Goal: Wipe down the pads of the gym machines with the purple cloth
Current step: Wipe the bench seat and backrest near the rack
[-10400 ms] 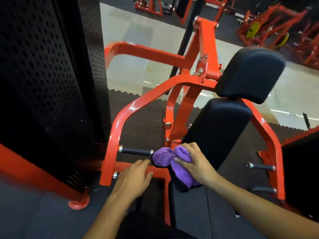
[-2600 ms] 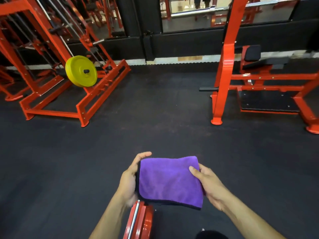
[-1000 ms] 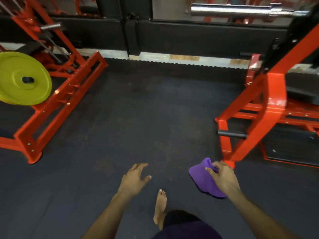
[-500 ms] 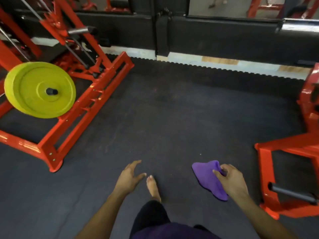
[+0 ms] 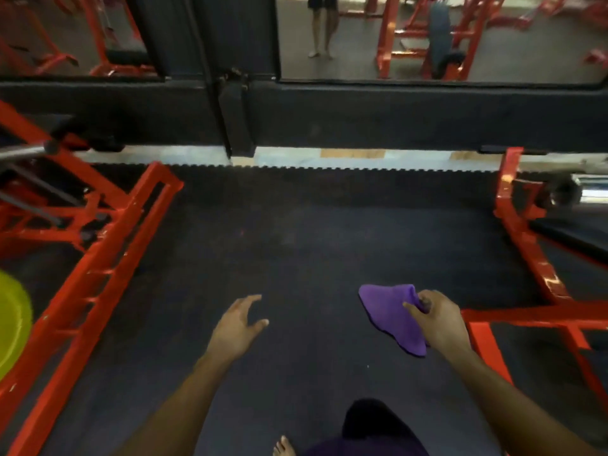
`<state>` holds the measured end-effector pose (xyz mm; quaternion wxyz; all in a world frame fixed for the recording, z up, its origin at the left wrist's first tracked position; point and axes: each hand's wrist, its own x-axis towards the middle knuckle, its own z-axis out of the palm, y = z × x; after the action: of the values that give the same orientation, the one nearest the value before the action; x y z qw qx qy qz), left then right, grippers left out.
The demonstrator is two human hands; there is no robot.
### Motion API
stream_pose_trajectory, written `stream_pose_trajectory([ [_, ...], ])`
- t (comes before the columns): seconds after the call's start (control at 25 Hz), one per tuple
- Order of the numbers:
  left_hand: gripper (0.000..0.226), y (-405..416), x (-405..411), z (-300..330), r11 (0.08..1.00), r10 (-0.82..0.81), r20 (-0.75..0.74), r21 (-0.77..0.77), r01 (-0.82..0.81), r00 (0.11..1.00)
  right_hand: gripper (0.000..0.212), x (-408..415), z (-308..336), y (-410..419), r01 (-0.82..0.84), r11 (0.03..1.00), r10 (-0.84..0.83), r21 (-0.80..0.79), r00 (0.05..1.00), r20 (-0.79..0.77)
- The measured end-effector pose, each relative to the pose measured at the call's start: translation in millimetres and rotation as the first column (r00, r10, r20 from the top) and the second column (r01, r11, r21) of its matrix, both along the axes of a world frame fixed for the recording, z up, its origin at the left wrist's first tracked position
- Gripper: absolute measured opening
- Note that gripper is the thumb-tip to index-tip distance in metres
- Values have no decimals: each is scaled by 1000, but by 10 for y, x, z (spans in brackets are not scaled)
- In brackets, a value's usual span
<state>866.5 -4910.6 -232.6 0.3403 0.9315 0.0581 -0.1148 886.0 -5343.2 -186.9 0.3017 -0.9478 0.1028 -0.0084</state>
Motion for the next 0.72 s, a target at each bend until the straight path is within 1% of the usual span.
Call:
stream_pose_trajectory([
  [0.08, 62, -82, 737, 58, 996, -84, 38, 10, 84, 996, 22, 383, -24, -67, 76, 997, -77, 26, 996, 34],
  [0.16, 61, -272, 1520, 113, 987, -160, 31, 6, 160, 987, 18, 877, -75, -179, 153, 987, -155, 54, 987, 42],
  [0.24, 61, -505, 2245, 149, 979, -203, 57, -4, 203, 978, 19, 1414, -131, -307, 204, 977, -207, 64, 978, 35],
  [0.32, 61, -756, 2929, 201, 958, -286, 61, 3, 286, 956, 20, 1917, -178, -428, 249, 967, -252, 58, 967, 34],
  [0.4, 60, -1023, 3695, 331, 925, -379, 54, 41, 377, 924, 17, 2365, -200, -583, 352, 931, -358, 99, 932, 56],
  [0.48, 59, -1332, 4359, 475, 895, -445, 84, 67, 440, 892, 15, 2646, -186, -725, 419, 896, -432, 148, 899, 73],
  [0.6, 57, -1953, 5191, 541, 841, -541, 99, 59, 538, 835, 19, 2992, -88, -1021, 527, 837, -541, 146, 836, 87],
  [0.64, 57, -2184, 5391, 536, 813, -582, 86, 59, 579, 808, 21, 3065, -65, -1102, 564, 814, -578, 141, 811, 91],
  [0.72, 57, -2653, 5760, 460, 728, -685, 71, 71, 682, 725, 21, 3174, -49, -1249, 638, 759, -650, 129, 753, 99],
])
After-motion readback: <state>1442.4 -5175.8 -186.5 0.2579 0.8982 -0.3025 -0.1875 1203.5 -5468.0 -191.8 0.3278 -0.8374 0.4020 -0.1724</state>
